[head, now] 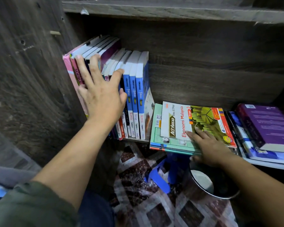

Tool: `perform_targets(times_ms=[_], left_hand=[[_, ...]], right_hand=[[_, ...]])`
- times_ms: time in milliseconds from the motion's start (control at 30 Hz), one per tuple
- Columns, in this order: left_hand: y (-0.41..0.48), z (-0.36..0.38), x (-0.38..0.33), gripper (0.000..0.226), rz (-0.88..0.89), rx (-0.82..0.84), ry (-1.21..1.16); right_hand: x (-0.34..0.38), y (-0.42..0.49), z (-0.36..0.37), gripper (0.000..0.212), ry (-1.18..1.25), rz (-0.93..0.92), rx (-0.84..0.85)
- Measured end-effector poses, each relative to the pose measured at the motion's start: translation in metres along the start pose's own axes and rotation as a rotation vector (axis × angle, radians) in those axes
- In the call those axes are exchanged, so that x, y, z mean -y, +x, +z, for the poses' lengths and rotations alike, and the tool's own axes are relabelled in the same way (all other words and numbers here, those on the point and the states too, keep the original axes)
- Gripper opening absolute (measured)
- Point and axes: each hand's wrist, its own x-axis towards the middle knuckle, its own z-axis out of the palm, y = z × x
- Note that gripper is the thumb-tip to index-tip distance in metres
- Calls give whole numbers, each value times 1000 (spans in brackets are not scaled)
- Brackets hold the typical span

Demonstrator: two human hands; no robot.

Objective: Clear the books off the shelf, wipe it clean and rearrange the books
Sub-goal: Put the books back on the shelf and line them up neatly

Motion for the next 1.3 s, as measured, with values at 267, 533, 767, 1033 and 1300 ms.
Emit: perform_targets(times_ms=[267, 533, 767, 1033, 1300], left_hand=[[-1, 0, -4, 45, -14, 6, 26], [-3, -3, -4, 31, -11, -4, 9], [-13, -9, -4, 16, 26, -47, -168], [-27, -22, -21, 9, 18, -218, -320], [-29, -41, -38, 76, -128, 199, -134]], right_hand=[[14, 8, 8, 105, 13, 30, -44], [10, 9, 4, 106, -16, 9, -41], [-1, 3, -3, 97, -20, -52, -5], [8, 4, 0, 98, -98, -26, -20], [25, 10, 7, 108, -103, 42, -36]])
